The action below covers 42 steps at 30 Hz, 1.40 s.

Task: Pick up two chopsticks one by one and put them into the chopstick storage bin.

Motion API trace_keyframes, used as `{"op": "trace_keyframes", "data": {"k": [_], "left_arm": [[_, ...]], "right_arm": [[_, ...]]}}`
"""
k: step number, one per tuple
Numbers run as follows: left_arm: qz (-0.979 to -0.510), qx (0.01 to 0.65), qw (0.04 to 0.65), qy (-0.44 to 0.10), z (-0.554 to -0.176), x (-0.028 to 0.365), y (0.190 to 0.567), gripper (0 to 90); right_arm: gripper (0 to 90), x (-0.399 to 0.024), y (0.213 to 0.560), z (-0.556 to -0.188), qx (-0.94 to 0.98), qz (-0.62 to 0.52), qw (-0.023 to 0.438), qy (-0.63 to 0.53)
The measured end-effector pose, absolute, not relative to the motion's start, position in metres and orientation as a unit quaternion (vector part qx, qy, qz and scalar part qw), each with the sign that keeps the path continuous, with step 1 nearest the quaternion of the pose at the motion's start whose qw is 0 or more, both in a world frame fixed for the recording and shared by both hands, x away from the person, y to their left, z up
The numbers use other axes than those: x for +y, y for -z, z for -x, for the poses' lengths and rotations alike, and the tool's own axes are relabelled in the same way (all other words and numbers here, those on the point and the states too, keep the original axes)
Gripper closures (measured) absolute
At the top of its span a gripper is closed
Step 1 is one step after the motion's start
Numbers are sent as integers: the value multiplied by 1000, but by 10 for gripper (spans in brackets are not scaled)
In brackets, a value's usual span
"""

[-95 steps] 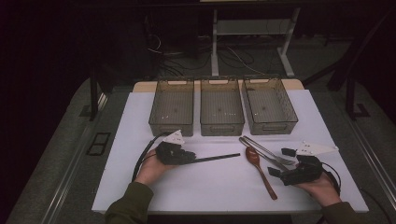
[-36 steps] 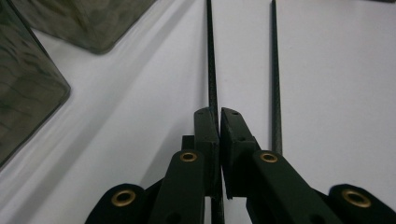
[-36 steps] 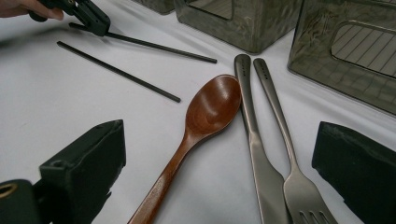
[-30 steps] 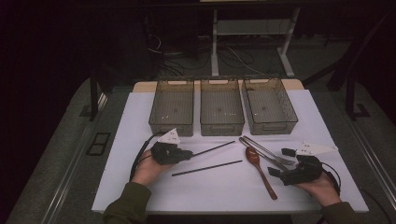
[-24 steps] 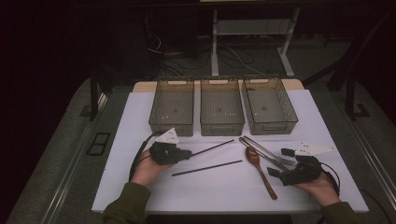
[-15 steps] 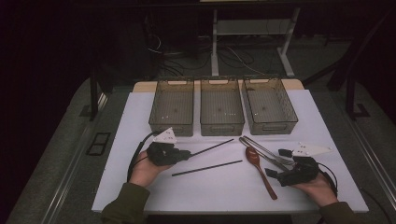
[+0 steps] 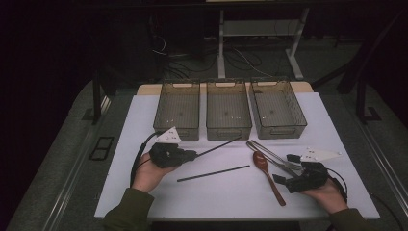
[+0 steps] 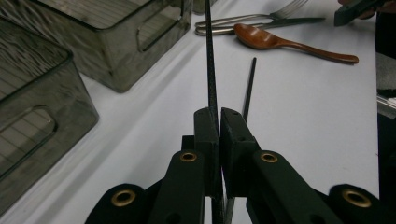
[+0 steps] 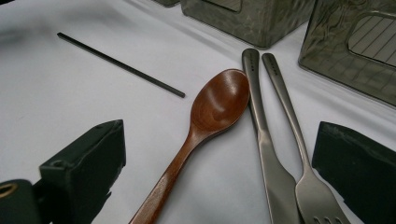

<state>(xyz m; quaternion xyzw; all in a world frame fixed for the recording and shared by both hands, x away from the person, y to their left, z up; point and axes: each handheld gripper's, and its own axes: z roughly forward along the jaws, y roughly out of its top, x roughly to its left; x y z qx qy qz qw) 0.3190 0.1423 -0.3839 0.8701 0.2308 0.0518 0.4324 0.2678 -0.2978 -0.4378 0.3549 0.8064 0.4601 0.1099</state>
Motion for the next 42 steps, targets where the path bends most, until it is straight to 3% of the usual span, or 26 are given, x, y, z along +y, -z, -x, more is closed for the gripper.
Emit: {"op": "trace_keyframes", "data": {"k": [14,42], "left_arm": [[-861,244,438,-79,-329,147,364,852],[-845,290,429,-134,-385,150,333,852]], "right_arm": [[23,-299,437,-267,805,-354,110,-463],[23,-300,436,-267,803,-355,112,-465]]}}
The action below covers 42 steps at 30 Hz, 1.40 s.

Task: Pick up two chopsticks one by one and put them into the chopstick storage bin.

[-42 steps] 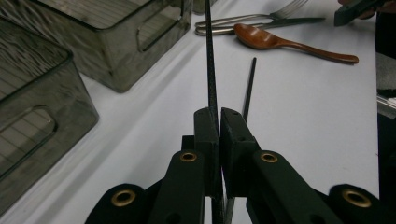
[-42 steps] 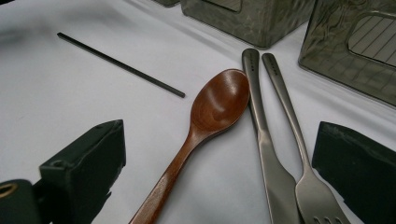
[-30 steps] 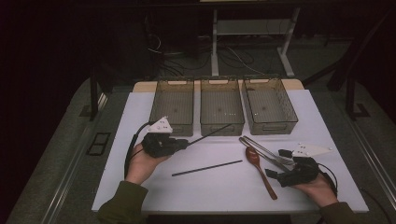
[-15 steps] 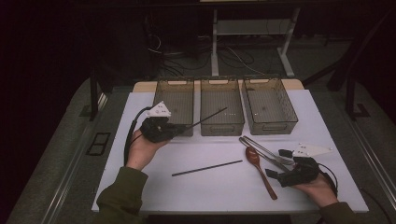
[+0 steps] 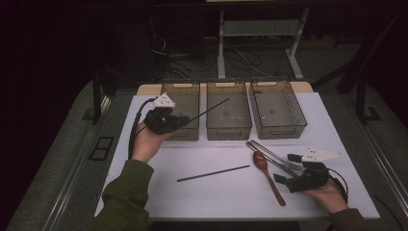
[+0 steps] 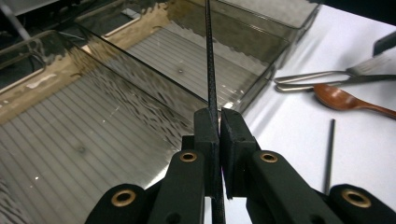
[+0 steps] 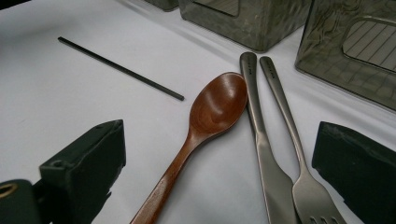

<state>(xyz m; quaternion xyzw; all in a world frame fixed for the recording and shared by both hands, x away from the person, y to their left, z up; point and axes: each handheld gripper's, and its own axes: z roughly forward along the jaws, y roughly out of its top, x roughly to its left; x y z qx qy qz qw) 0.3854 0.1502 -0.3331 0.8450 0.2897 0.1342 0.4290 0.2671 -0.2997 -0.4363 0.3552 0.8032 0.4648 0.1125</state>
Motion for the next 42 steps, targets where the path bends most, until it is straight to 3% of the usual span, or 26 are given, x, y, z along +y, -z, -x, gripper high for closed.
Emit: {"op": "trace_keyframes", "data": {"k": [19,42], "left_arm": [[-812,356,422,-186,-431,166,333,852],[-803,437,352,-200,-460,182,366,851]], "right_arm": [[23,-300,436,-267,803,-356,111,-466],[23,-301,436,-267,801,-356,112,-467]]}}
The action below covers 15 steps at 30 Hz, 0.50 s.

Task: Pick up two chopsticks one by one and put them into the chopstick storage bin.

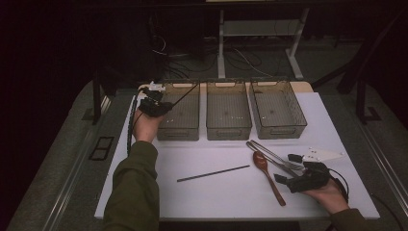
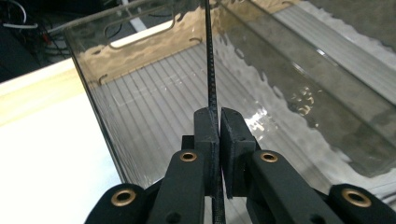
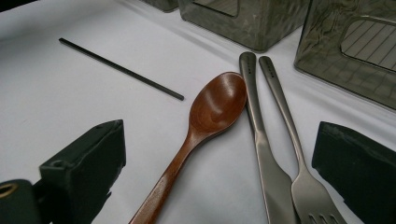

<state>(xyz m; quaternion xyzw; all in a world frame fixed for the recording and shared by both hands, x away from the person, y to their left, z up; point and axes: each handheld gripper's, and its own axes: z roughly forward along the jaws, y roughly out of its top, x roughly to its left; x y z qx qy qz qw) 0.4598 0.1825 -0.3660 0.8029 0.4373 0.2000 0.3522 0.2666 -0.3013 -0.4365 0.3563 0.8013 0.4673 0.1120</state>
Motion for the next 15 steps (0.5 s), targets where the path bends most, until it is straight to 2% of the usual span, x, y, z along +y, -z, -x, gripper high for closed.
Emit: {"op": "trace_keyframes", "data": {"k": [15], "left_arm": [[-818,443,325,-172,-464,180,385,850]], "right_arm": [[23,-302,437,-267,802,-359,112,-465]]}}
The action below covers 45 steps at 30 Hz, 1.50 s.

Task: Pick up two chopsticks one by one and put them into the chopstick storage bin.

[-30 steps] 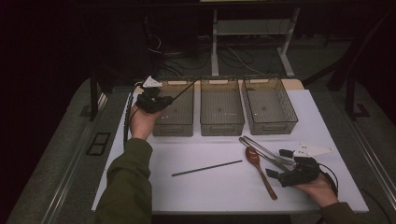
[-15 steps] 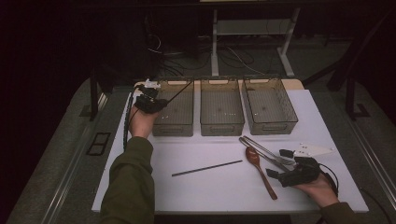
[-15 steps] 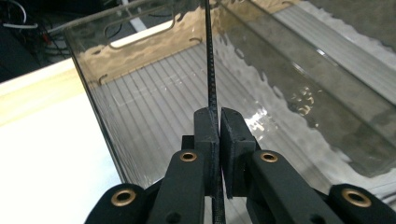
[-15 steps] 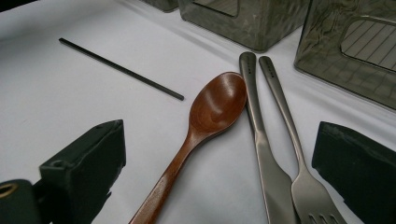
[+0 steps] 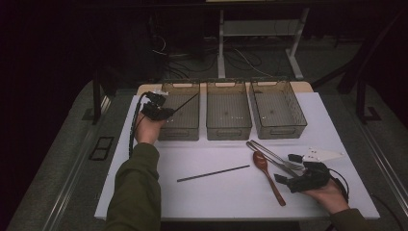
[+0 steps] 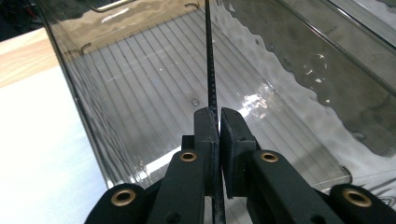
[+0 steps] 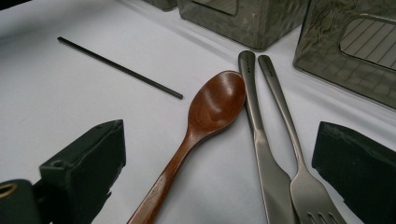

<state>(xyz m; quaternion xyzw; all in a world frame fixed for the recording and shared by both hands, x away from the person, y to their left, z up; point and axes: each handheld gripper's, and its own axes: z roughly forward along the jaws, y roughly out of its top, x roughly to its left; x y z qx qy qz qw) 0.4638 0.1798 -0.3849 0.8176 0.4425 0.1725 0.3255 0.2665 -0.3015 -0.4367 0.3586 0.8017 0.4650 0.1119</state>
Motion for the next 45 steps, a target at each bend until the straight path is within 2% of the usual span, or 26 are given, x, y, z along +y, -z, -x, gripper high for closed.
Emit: {"op": "trace_keyframes", "data": {"k": [6,18,24,45], "left_arm": [[-820,438,329,-168,-463,180,386,835],[-815,417,364,-171,-455,179,374,627],[-814,397,393,-158,-445,180,362,566],[-840,277,442,-149,-381,151,349,314]], "right_arm": [[23,-301,437,-267,802,-357,112,-465],[23,-301,437,-267,802,-357,111,-465],[23,-302,437,-267,802,-357,107,-466],[21,-308,429,-267,793,-371,128,-465]]}}
